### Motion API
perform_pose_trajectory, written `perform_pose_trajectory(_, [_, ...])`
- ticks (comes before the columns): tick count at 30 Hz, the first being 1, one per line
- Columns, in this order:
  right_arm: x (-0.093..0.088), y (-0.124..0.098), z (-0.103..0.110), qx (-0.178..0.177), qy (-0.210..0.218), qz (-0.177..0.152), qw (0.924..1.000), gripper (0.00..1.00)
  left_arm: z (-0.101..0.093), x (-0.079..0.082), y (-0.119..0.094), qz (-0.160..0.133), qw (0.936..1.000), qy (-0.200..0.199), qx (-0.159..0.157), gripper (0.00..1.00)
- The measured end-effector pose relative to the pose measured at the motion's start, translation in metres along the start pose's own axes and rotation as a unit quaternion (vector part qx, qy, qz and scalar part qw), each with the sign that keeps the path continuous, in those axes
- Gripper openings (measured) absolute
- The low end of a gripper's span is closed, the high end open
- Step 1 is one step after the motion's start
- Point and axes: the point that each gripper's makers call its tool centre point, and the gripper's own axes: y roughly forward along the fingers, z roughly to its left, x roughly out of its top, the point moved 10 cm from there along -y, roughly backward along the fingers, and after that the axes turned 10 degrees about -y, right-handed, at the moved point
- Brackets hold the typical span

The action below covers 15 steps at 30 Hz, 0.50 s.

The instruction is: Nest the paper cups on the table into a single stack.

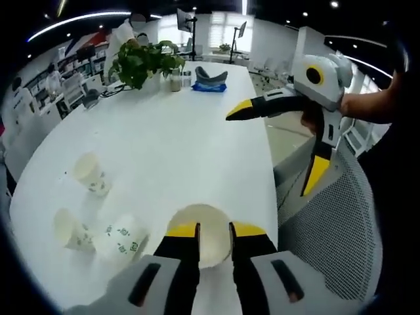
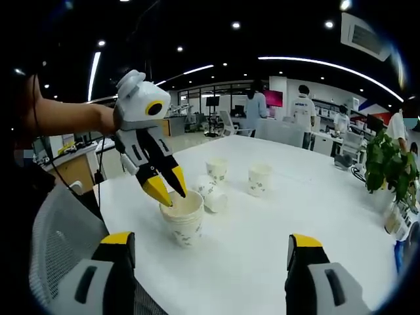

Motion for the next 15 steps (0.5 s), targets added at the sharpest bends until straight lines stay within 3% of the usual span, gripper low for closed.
perform_pose_trajectory(9, [0.001, 0.001, -0.002, 0.0, -0.001, -0.002, 1.0, 0.98, 0.023, 0.0, -0.016, -0.042, 0.9981, -0.037, 0.027, 0.25])
perform_pose_trajectory(15, [0.001, 0.0, -0.003, -0.001, 0.0, -0.002, 1.0, 0.98, 0.044, -0.002, -0.028, -0.087, 0.992, -0.073, 0.054, 0.3])
